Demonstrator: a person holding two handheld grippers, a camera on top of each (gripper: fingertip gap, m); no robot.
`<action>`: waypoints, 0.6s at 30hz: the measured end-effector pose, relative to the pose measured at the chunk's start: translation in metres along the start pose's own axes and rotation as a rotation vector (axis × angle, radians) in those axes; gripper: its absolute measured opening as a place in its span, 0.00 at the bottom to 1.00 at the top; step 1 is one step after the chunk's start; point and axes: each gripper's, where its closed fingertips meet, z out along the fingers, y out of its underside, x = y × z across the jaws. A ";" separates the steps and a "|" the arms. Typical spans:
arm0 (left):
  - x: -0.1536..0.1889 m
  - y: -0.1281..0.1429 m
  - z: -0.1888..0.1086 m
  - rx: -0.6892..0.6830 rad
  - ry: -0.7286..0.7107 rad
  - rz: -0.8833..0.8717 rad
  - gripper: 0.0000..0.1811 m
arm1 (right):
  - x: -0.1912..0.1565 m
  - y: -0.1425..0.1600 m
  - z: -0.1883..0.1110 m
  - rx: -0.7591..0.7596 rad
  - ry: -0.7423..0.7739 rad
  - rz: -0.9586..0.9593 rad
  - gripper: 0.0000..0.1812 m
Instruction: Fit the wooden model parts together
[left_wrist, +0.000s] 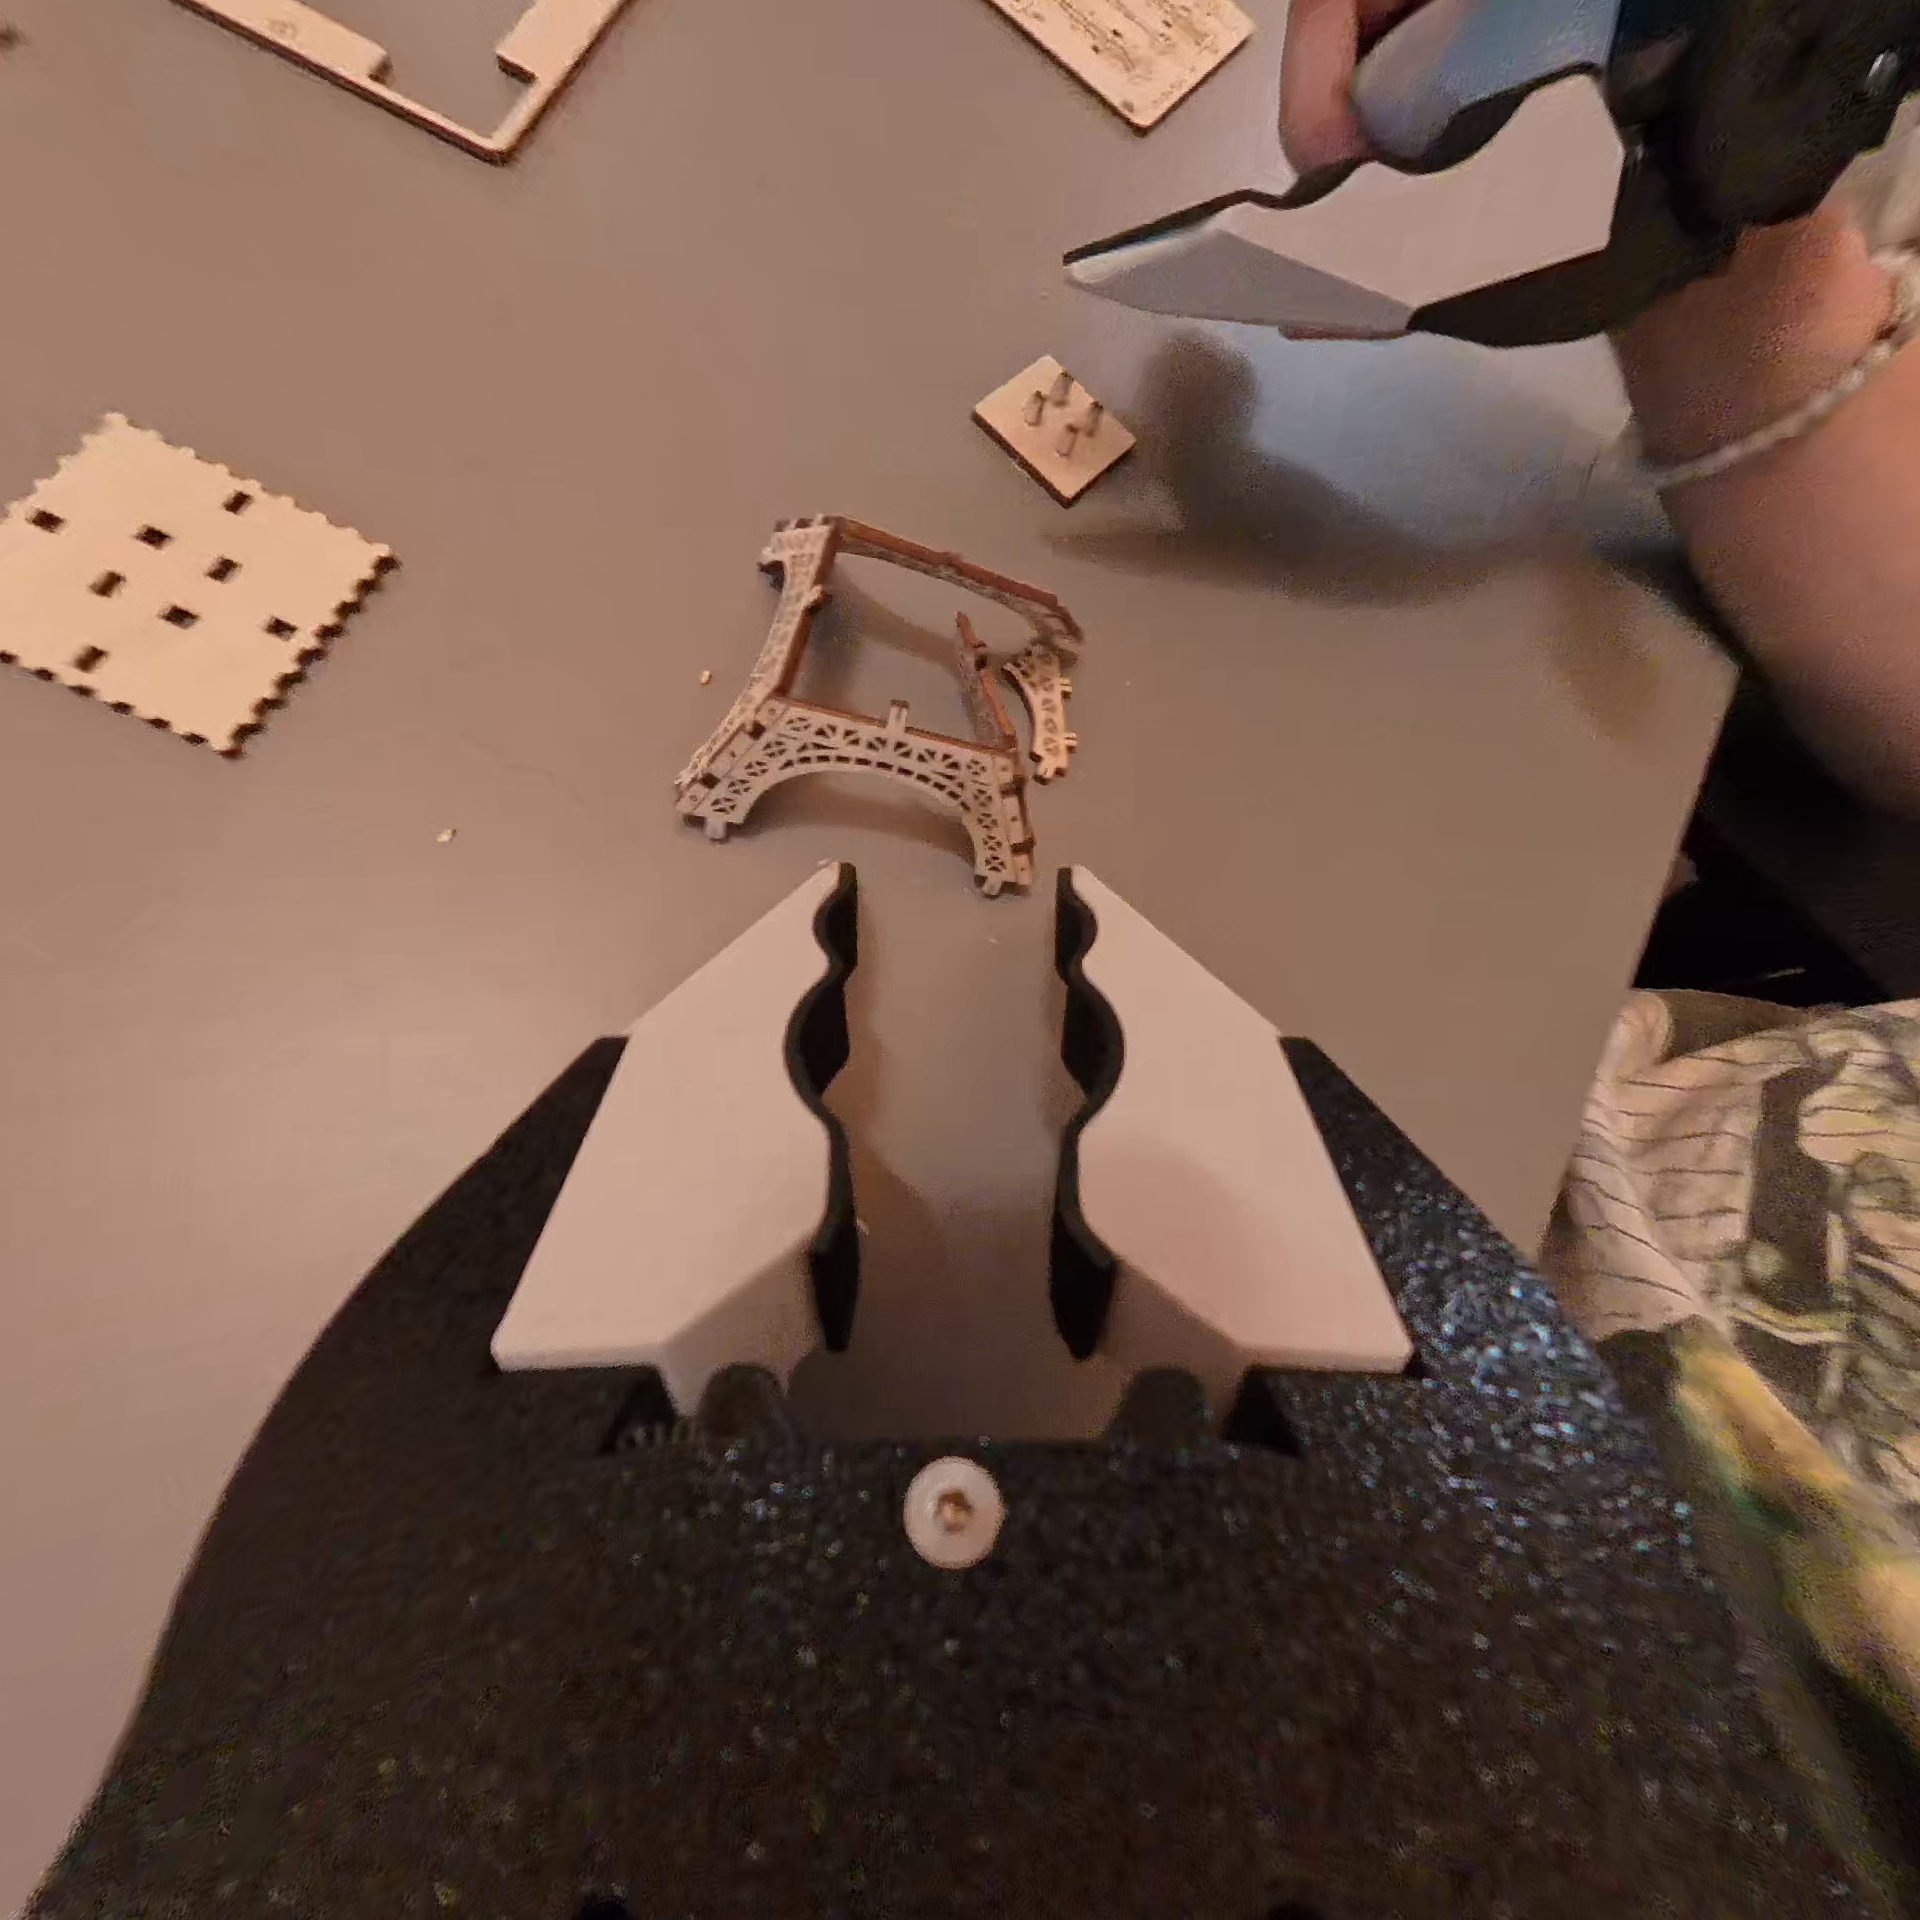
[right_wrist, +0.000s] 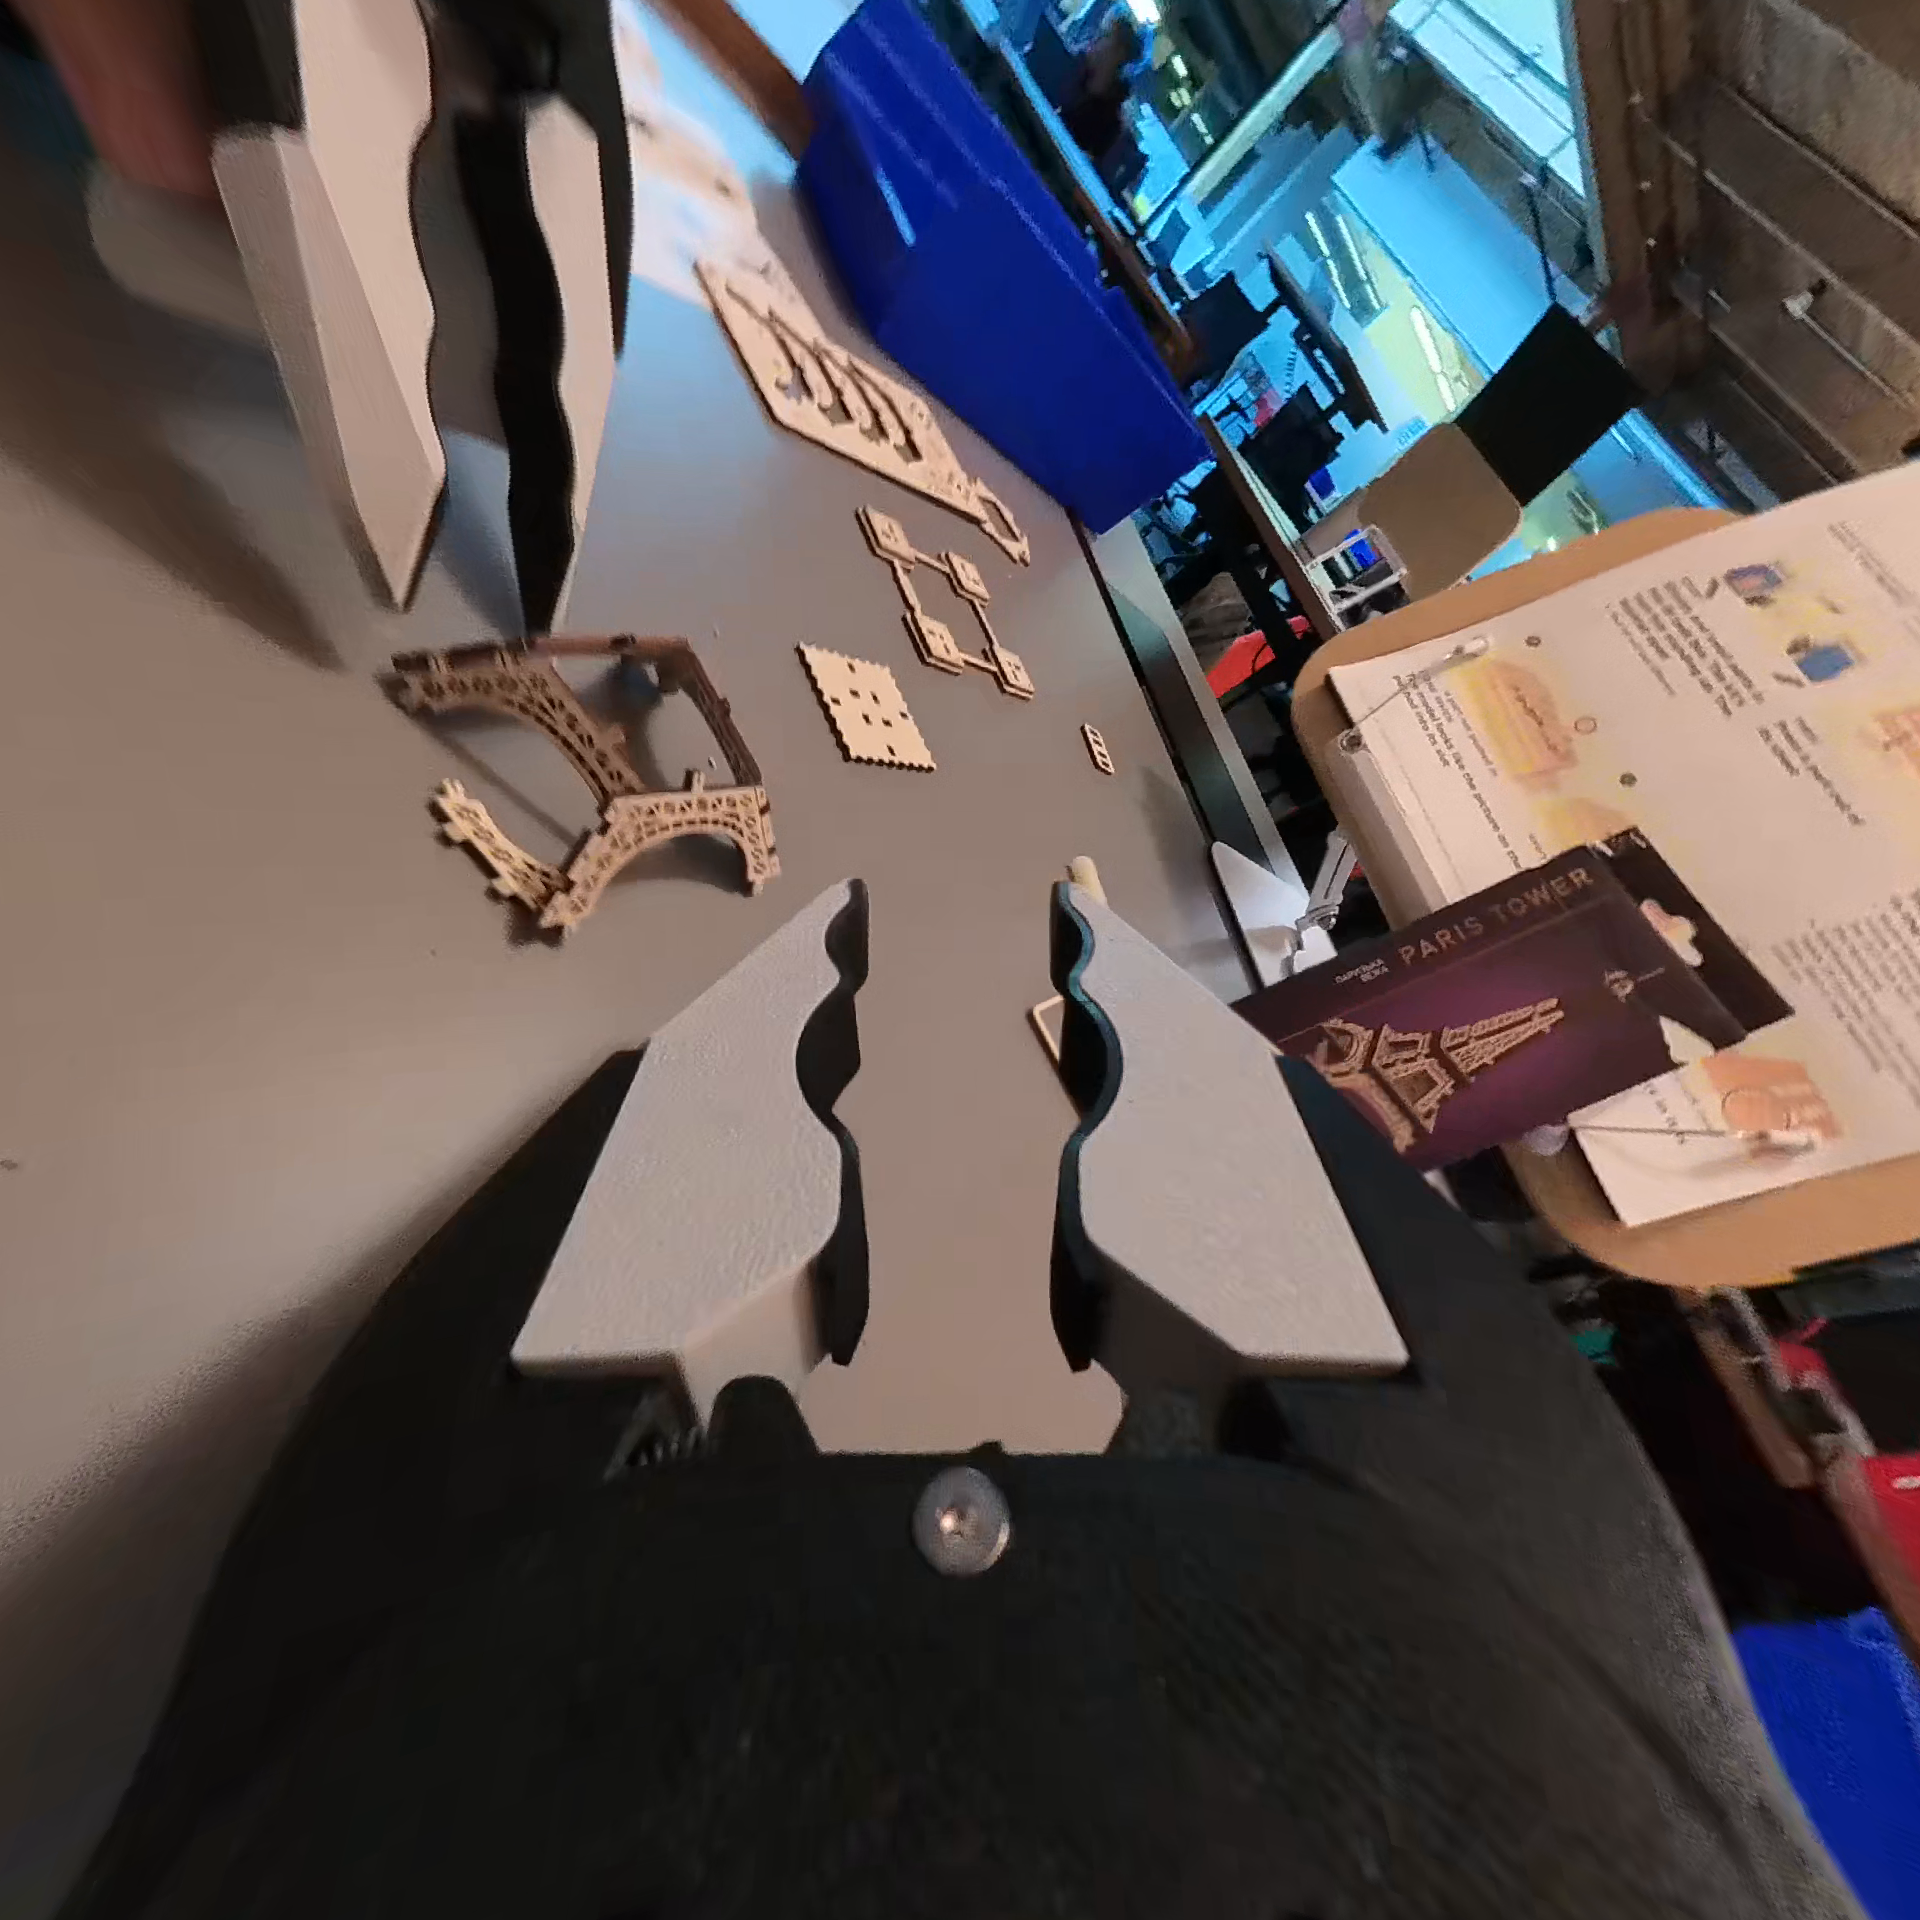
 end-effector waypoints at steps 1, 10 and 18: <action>0.004 0.000 0.001 -0.003 0.029 -0.019 0.20 | -0.001 -0.003 -0.002 0.009 0.016 0.030 0.18; 0.004 0.000 0.014 0.016 -0.291 0.013 0.22 | -0.005 0.005 -0.001 -0.199 0.229 0.109 0.17; 0.007 -0.002 0.015 0.008 -0.487 0.199 0.13 | -0.003 0.004 -0.008 -0.221 0.358 0.256 0.17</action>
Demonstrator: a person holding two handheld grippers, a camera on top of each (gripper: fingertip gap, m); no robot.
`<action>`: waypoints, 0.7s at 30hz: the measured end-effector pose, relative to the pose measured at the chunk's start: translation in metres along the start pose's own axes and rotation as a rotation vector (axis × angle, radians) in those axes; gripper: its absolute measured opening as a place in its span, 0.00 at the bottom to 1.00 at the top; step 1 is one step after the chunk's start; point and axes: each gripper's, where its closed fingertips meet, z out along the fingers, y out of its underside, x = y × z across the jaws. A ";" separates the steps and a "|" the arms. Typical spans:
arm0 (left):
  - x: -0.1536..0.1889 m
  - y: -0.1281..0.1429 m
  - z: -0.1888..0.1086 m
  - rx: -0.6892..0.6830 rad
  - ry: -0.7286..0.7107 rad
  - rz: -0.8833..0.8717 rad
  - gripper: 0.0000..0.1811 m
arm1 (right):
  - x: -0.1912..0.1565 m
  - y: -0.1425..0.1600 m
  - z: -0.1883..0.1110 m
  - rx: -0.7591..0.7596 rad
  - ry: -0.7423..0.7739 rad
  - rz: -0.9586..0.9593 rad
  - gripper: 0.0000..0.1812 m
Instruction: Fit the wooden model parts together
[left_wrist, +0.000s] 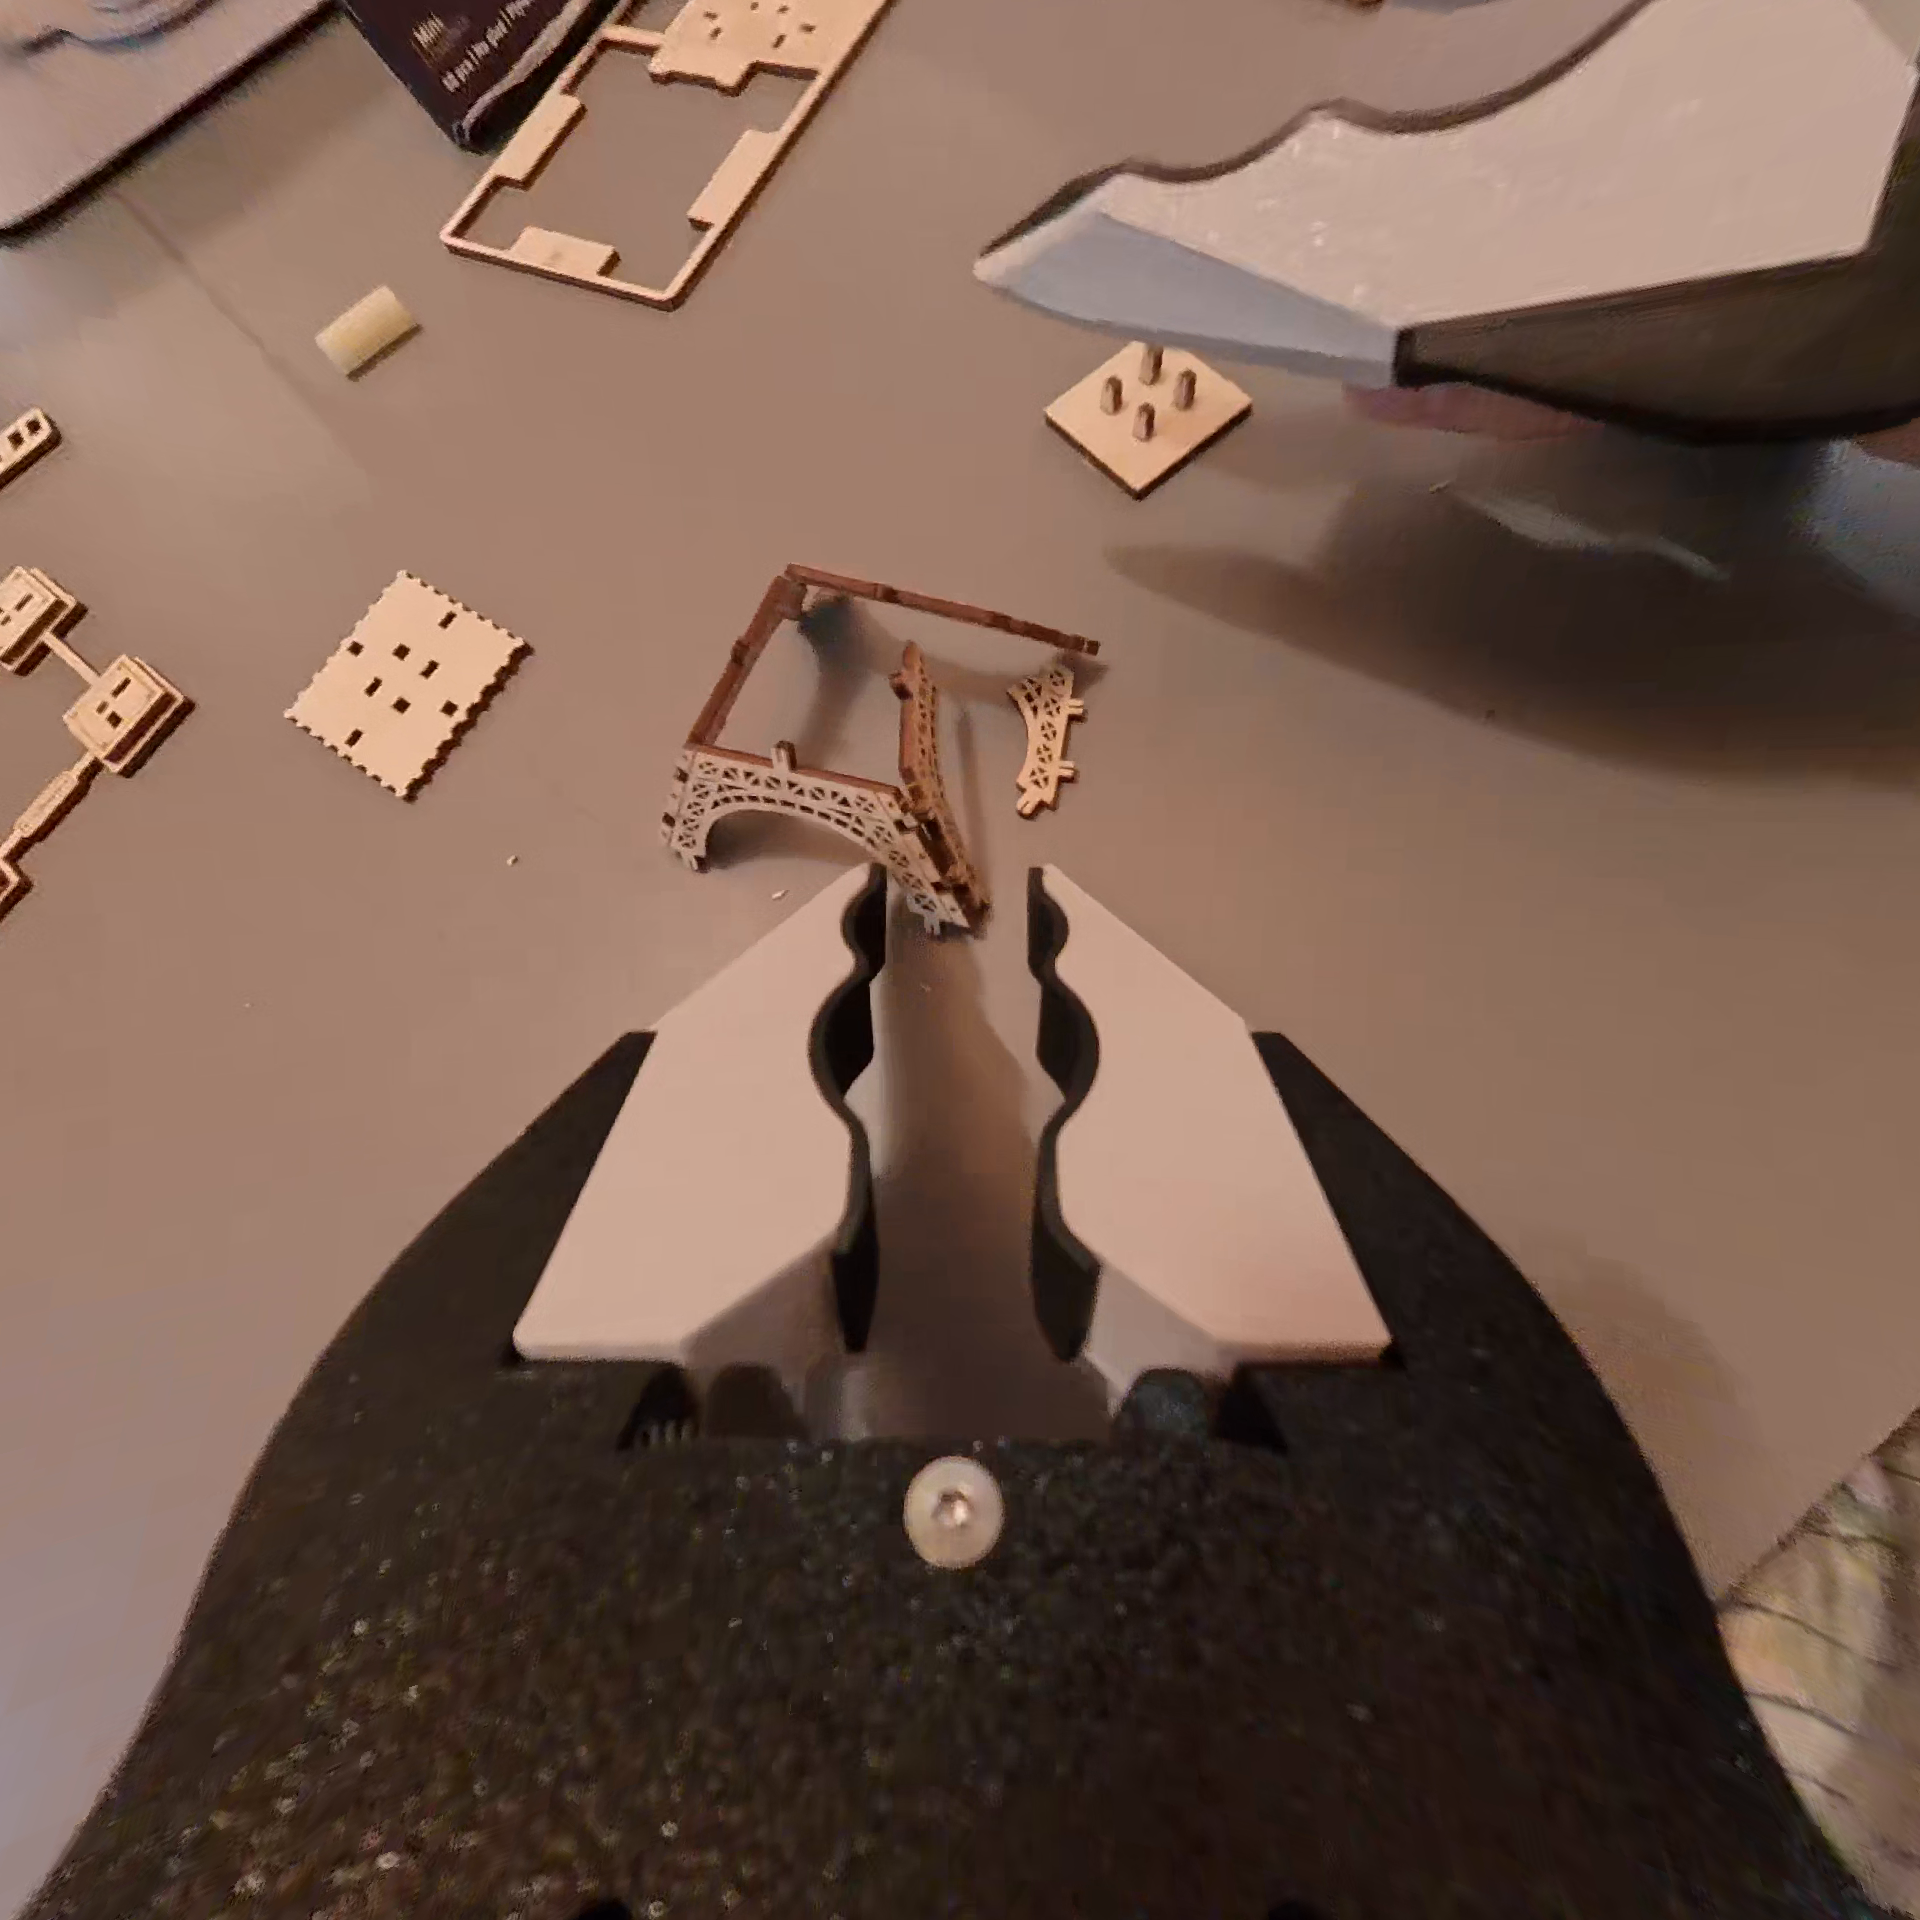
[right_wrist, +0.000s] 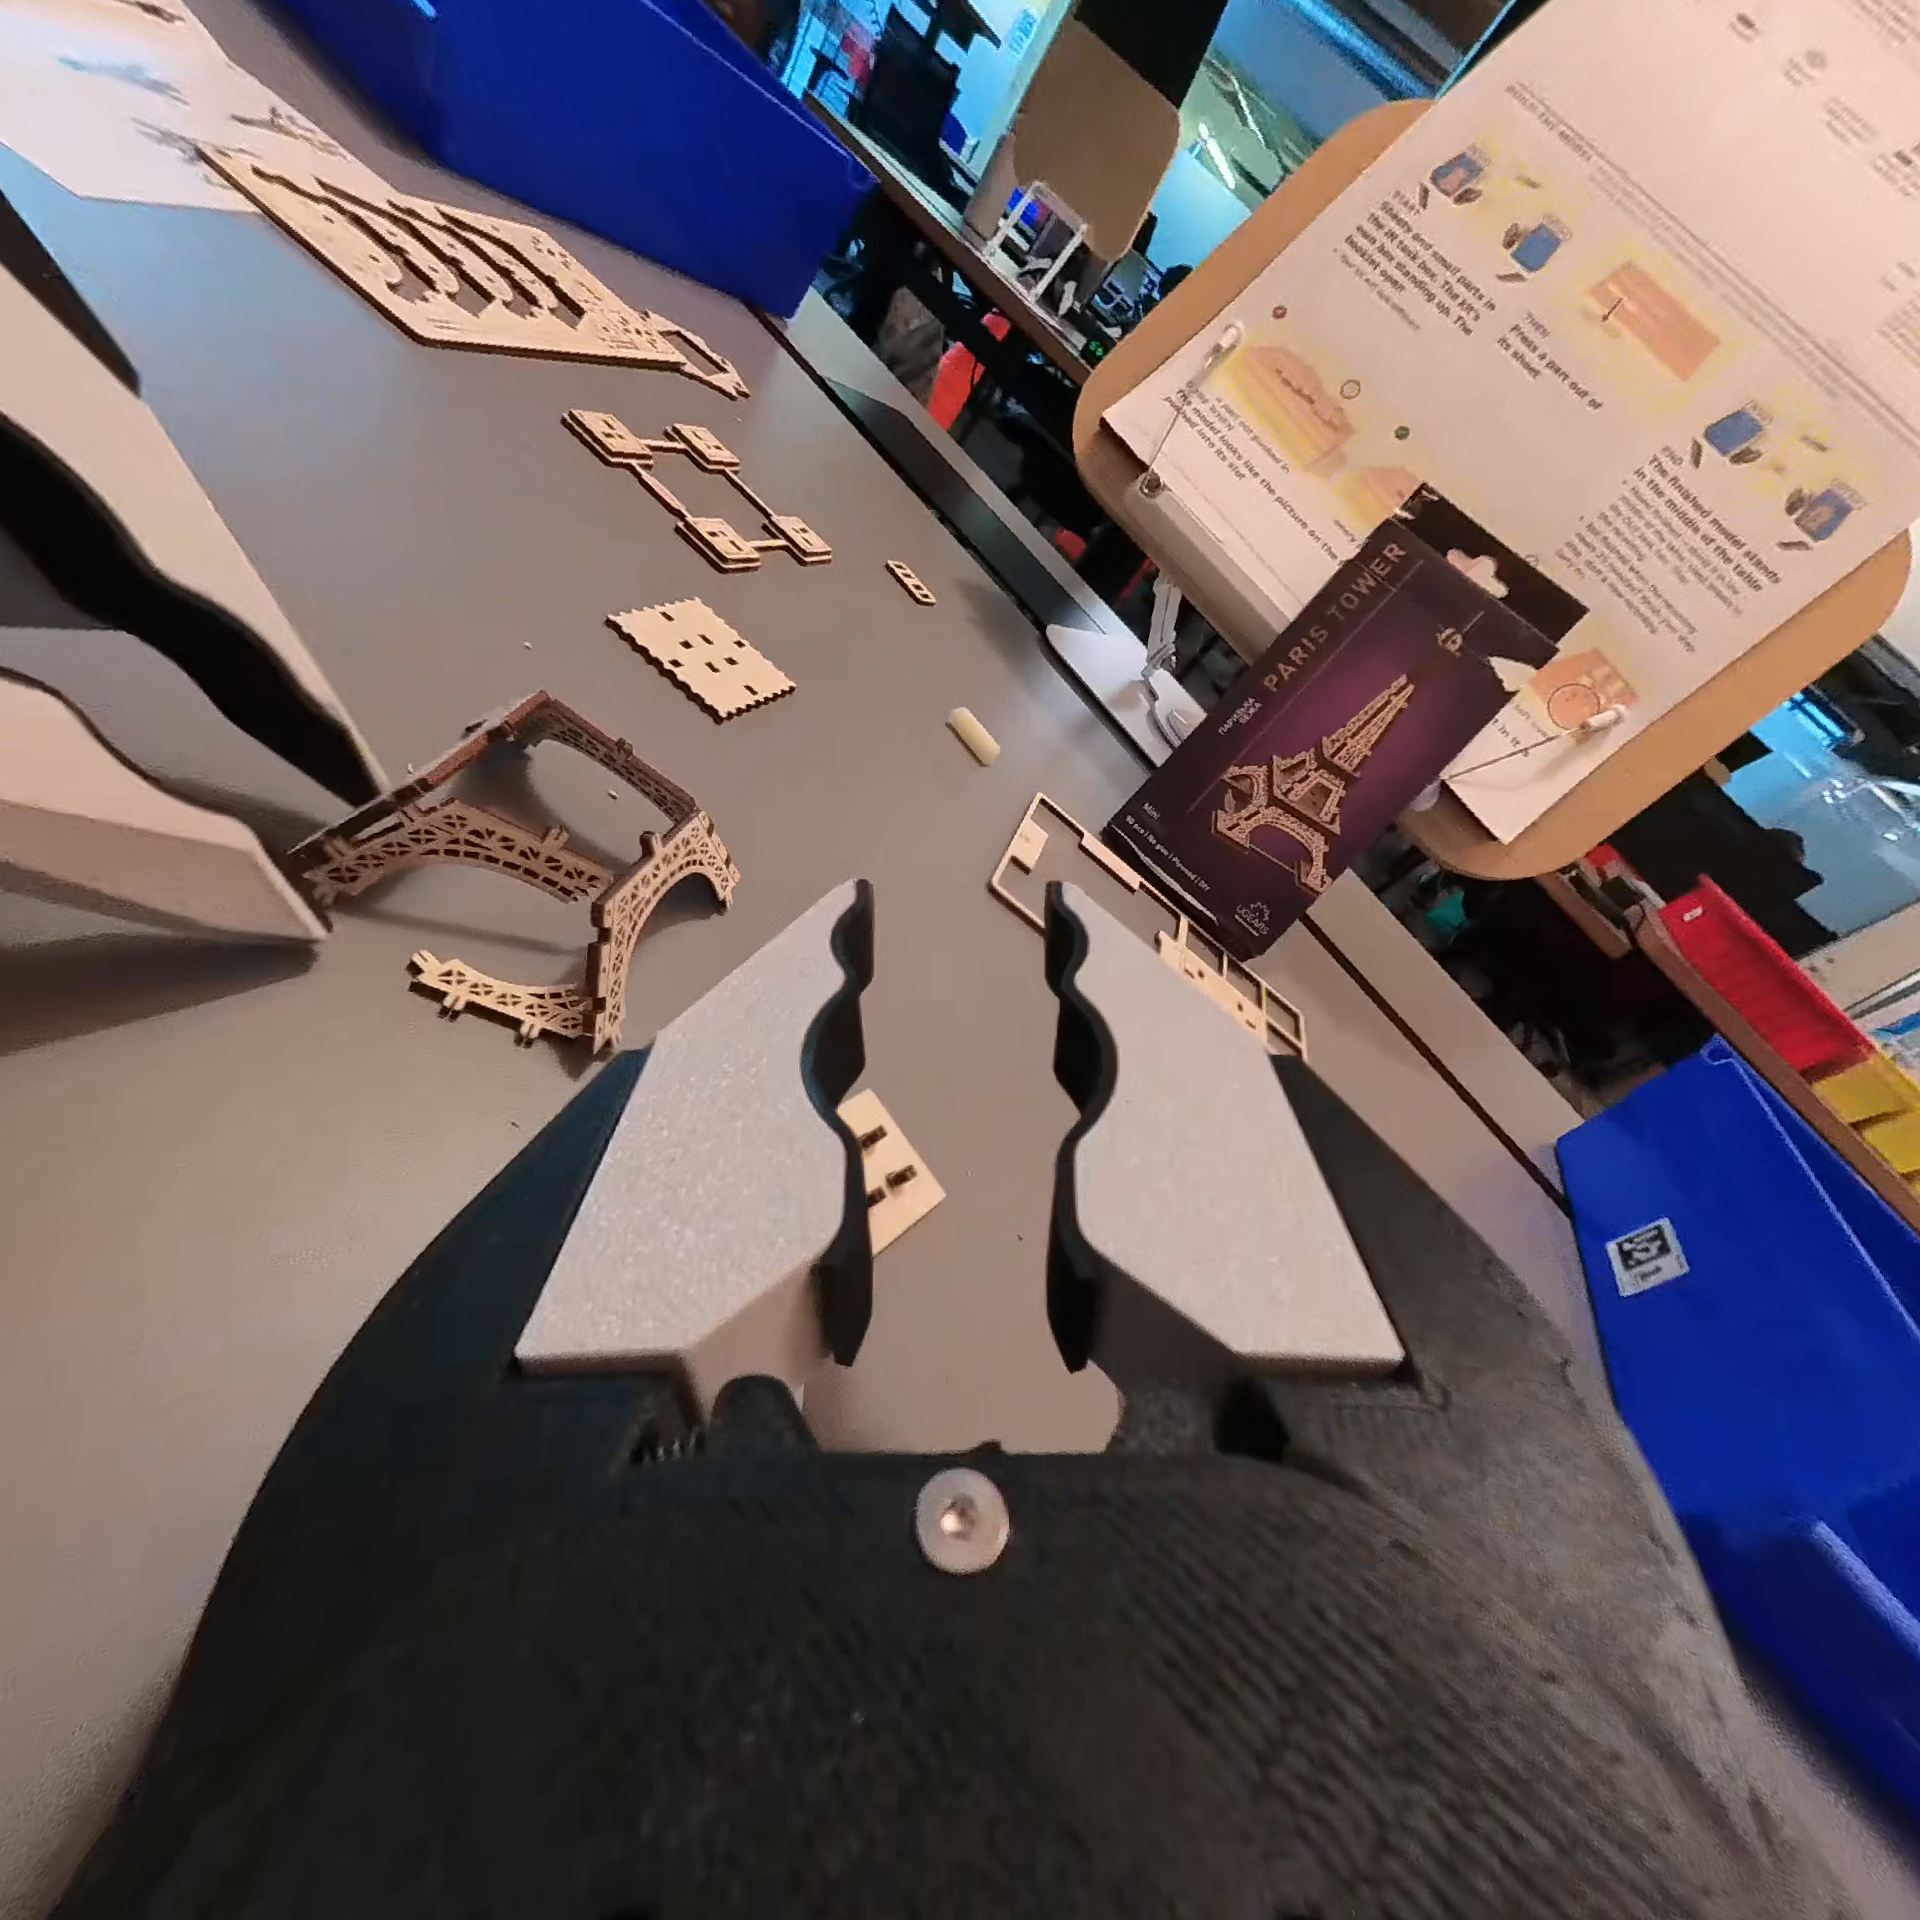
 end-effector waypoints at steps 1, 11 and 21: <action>0.000 0.000 0.002 -0.008 -0.005 0.006 0.13 | -0.001 0.000 0.001 -0.001 -0.005 -0.004 0.17; -0.054 0.004 0.007 0.001 -0.090 0.003 0.12 | -0.017 0.008 0.007 -0.073 -0.181 -0.044 0.19; -0.052 0.010 0.006 -0.005 0.034 0.003 0.13 | -0.044 0.014 0.046 0.002 -0.523 -0.369 0.24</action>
